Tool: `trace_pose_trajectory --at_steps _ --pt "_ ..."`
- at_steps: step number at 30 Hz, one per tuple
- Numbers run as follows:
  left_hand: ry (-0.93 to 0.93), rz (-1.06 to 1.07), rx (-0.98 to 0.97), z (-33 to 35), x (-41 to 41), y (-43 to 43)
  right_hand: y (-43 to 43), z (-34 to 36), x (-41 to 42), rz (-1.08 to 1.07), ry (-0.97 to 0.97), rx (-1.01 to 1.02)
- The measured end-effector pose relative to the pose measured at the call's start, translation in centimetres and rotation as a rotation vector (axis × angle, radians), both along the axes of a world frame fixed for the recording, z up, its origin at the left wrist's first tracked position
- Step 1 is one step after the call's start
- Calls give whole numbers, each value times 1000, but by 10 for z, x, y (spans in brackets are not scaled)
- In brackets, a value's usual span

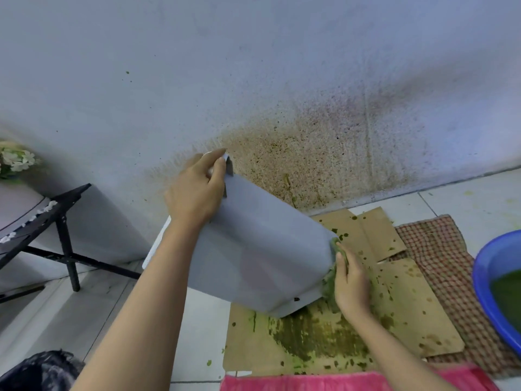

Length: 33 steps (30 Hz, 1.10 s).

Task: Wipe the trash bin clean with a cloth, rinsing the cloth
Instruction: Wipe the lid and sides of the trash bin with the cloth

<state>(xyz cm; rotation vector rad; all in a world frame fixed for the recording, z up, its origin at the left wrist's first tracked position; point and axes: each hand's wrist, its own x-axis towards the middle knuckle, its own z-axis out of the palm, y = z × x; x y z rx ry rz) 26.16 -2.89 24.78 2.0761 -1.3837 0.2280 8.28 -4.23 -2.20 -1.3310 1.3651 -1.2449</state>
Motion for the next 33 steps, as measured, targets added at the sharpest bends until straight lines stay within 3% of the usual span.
trace_pose_trajectory --at_steps 3,10,13,17,25,27,30,33 --pt "-33 -37 23 -1 -18 -4 -1 15 -23 -143 -176 285" --pt "-263 -97 214 -21 -100 -22 0 42 -68 -418 -684 608" --pt "-325 -153 295 -40 -142 -32 6 51 -94 -344 -1022 667" --pt "-416 -180 329 -64 -185 -33 21 67 -121 -169 -1163 603" --pt "-424 -301 404 -73 -209 -21 34 88 -160 -159 -1160 472" --pt "-189 -447 343 -60 -200 -15 32 97 -162 -226 -1090 428" --pt "415 -577 33 -37 -171 4 25 120 -156 -271 -914 225" --pt "430 -284 -119 -28 -116 8 17 166 -137 -199 -654 -101"
